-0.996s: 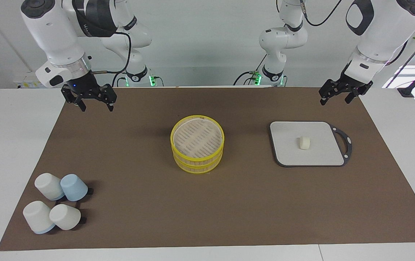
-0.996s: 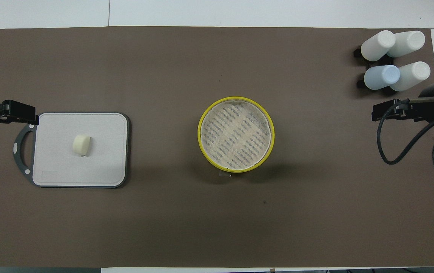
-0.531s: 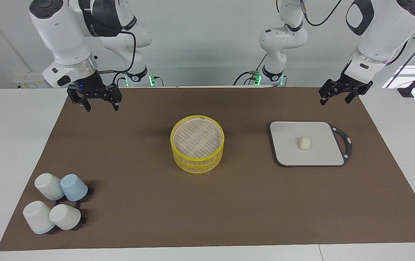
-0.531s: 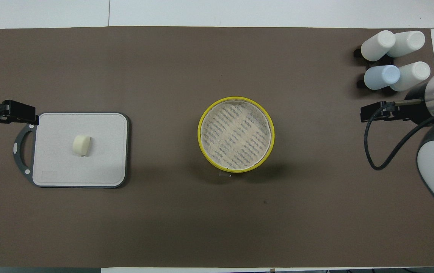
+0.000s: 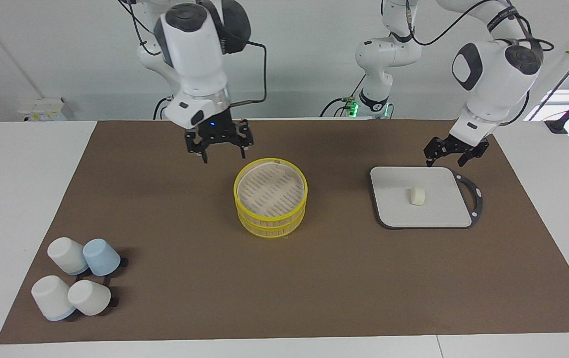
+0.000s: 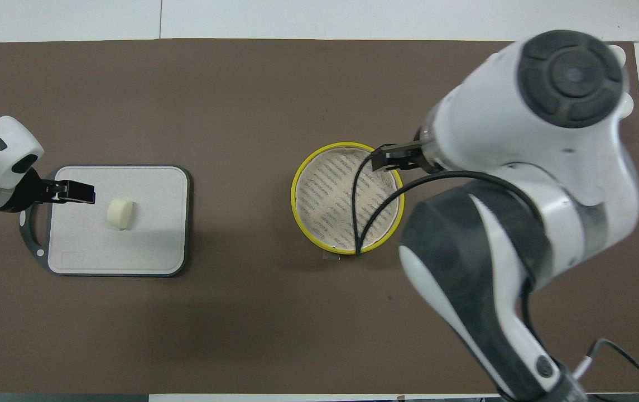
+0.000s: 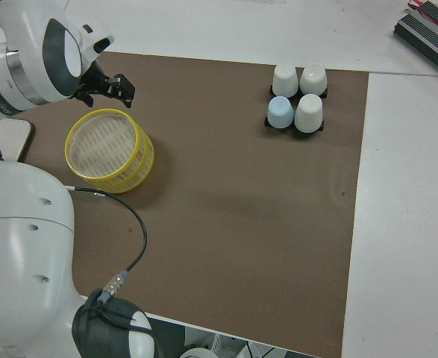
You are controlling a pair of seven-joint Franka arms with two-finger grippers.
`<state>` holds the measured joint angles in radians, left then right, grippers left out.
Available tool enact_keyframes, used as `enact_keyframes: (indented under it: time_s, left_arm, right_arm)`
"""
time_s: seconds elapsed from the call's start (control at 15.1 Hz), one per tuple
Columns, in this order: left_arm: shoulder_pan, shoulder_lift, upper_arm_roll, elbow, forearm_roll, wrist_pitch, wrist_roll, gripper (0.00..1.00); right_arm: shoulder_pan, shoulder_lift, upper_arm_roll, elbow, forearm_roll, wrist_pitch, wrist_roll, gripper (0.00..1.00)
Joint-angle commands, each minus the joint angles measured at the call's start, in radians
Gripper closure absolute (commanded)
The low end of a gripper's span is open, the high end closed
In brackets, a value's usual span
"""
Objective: Place bun in steamer
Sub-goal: 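Grasp the white lid with the right gripper while the left gripper grasps the bun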
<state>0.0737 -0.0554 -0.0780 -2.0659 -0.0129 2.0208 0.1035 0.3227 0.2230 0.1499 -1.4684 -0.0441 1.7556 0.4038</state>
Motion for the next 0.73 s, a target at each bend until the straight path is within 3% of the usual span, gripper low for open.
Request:
enact_keyframes:
  time_s: [0.0, 0.2, 0.4, 0.66]
  left_arm:
    - [0.017, -0.018, -0.003, -0.202, -0.012, 0.229, 0.051, 0.00]
    - [0.005, 0.050, -0.003, -0.267, -0.012, 0.375, 0.048, 0.00]
    - [0.000, 0.066, -0.003, -0.267, -0.012, 0.386, 0.048, 0.00]
    - [0.000, 0.103, -0.003, -0.267, -0.010, 0.441, 0.054, 0.00]
  right_arm:
    - [0.086, 0.203, 0.002, 0.250, -0.031, -0.065, 0.174, 0.00]
    - [0.189, 0.317, -0.007, 0.318, -0.045, -0.007, 0.330, 0.00]
    - [0.275, 0.380, -0.001, 0.301, -0.152, 0.096, 0.389, 0.00]
    - [0.279, 0.354, 0.002, 0.117, -0.192, 0.235, 0.380, 0.00]
